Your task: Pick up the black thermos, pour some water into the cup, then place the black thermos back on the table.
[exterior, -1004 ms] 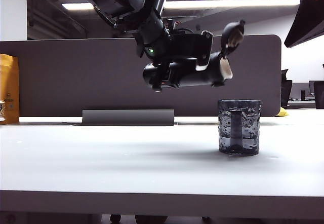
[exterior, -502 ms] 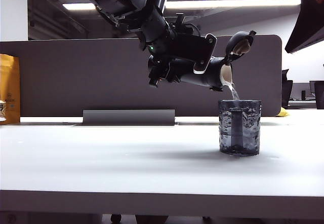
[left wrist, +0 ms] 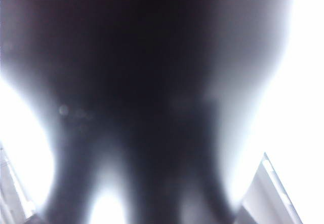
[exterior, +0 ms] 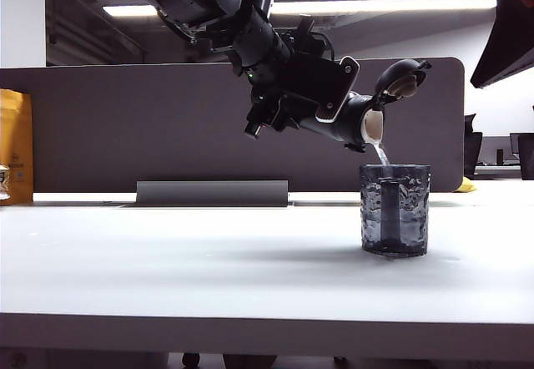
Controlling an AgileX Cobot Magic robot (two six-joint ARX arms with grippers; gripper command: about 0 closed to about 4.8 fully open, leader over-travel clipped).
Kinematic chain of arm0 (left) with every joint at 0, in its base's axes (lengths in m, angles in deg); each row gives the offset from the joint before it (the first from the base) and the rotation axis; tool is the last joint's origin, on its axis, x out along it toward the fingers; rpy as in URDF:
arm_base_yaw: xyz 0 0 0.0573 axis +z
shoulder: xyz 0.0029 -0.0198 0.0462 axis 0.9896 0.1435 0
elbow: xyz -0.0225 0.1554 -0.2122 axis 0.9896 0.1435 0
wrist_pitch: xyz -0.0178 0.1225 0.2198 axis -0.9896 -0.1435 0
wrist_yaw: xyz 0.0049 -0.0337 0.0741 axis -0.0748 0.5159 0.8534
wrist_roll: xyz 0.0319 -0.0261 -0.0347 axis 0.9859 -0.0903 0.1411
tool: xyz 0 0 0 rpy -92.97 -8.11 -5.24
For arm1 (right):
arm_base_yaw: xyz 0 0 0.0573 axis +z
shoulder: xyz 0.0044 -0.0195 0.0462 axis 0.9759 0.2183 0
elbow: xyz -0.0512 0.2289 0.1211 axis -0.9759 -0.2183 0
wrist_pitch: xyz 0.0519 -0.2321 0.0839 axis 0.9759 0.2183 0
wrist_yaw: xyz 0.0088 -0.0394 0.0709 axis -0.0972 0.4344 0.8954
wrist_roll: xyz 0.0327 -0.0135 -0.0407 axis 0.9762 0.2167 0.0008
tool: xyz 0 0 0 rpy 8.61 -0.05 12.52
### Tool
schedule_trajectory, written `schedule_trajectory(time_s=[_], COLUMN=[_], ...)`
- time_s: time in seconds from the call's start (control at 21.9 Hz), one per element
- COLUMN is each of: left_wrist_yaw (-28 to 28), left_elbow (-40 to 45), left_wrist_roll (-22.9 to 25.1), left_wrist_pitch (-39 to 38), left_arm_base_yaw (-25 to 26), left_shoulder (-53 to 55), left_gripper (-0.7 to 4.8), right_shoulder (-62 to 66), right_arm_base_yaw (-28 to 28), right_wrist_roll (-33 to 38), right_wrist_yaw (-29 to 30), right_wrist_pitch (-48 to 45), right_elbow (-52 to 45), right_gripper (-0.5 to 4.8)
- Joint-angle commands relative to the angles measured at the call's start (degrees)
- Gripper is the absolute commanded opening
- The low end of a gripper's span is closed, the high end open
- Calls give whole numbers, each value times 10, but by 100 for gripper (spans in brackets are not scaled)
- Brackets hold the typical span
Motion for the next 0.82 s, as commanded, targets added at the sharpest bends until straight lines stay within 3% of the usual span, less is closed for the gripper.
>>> schedule_trajectory(time_s=[0.05,0.82], left_wrist_yaw=[-4,-6], left_elbow=[-8,-8], left_wrist_roll=[9,8], left_wrist_pitch=[52,63], left_arm_base_yaw=[-2,-8], left_shoulder=[-8,-8], left_gripper=[-6,-6], right_shoulder=[-1,9], right_arm_base_yaw=[0,0], right_wrist_roll=[-3,-3], right_wrist_yaw=[7,15], right_wrist_pitch=[-5,34], right_elbow=[1,-3], right_gripper=[-8,-8])
